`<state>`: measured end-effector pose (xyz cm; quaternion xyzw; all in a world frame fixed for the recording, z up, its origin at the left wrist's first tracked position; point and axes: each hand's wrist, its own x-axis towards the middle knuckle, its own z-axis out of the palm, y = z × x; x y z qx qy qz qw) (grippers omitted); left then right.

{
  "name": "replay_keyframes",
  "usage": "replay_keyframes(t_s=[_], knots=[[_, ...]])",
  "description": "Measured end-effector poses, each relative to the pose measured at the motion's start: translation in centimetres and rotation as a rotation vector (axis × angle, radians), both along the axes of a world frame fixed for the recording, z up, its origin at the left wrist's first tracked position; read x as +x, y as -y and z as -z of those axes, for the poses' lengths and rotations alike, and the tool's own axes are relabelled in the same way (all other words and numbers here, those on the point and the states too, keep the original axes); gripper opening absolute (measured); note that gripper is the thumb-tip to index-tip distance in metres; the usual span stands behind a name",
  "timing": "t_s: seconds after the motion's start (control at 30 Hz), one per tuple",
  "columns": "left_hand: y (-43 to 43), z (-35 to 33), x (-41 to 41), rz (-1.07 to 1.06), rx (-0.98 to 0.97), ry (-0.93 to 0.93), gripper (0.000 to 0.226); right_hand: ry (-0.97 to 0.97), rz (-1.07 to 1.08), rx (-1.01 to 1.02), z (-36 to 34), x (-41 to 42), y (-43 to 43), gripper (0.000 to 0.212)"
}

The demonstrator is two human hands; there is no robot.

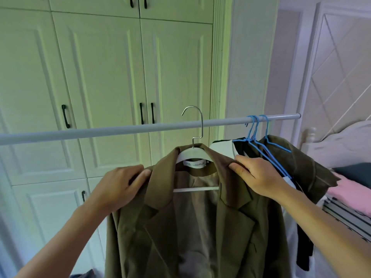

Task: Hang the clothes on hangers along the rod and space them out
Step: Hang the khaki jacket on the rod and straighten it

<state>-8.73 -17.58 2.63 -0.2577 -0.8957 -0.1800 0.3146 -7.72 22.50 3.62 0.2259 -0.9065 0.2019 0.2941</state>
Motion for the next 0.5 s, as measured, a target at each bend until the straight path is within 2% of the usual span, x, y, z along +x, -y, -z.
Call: replay_keyframes(t_s=[0.13,0.33,0.43,0.5], knots=[[-0.5,0.6,-1.1,0.005,0.025,-0.155,0.064,0.132,-0.041,-0.039,-0.8,0.6,-0.4,0.065],[-1.5,0.2,-2.3,0.036,0.080,-0.192,0.056,0.512,-0.076,-0.104,-2.5,3.0,-2.8,0.020],[-2.3,0.2,-2.6,0.045,0.071,-0.229,0.063,0.741,-0.135,-0.250,-2.4,4.0,-4.0,0.024],[-3.1,0.4,-3.1,0.051,0.073,-0.239,0.068,0.804,-0.145,-0.287,-2.2,4.6,-4.7,0.027]])
